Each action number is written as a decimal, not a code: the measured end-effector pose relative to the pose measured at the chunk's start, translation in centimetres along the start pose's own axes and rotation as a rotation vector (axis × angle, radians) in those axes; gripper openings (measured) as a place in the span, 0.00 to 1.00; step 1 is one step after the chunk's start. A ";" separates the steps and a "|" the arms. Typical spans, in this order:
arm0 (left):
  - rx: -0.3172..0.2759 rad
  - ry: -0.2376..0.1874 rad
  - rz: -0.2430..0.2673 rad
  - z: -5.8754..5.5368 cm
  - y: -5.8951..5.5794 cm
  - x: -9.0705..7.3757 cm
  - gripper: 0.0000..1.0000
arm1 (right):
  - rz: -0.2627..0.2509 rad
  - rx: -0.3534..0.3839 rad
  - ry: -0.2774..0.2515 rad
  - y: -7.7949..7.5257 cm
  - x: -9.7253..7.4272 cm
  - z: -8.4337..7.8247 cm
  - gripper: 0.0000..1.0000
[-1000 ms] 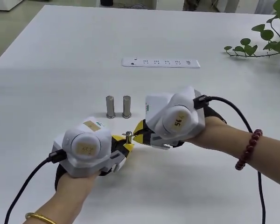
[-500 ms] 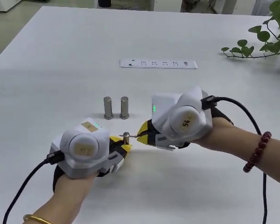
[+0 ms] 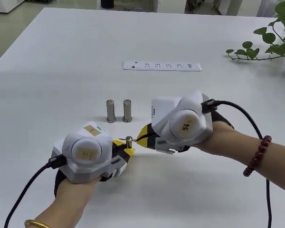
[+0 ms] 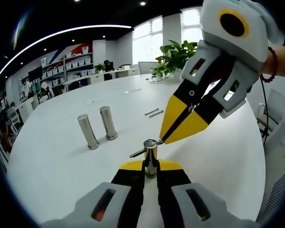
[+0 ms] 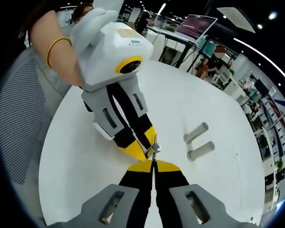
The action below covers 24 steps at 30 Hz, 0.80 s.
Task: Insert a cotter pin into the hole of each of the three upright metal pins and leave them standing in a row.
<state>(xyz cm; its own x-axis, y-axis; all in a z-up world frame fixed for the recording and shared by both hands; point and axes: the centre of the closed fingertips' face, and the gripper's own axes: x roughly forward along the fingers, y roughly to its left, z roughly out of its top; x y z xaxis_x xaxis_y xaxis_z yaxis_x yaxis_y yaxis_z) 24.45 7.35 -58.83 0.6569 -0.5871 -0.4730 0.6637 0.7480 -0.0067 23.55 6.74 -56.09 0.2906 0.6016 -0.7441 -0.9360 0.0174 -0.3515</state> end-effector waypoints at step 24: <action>-0.017 0.004 0.001 0.0 0.4 -0.1 0.05 | -0.036 0.363 -0.119 -1.1 -0.4 0.1 0.10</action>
<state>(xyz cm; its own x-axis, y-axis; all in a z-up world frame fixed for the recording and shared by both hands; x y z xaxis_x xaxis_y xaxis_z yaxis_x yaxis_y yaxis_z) 24.65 7.69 -58.83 0.6563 -0.5852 -0.4762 0.6569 0.7537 -0.0209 24.40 6.62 -55.38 0.3198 0.6833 -0.6563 -0.9411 0.3092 -0.1366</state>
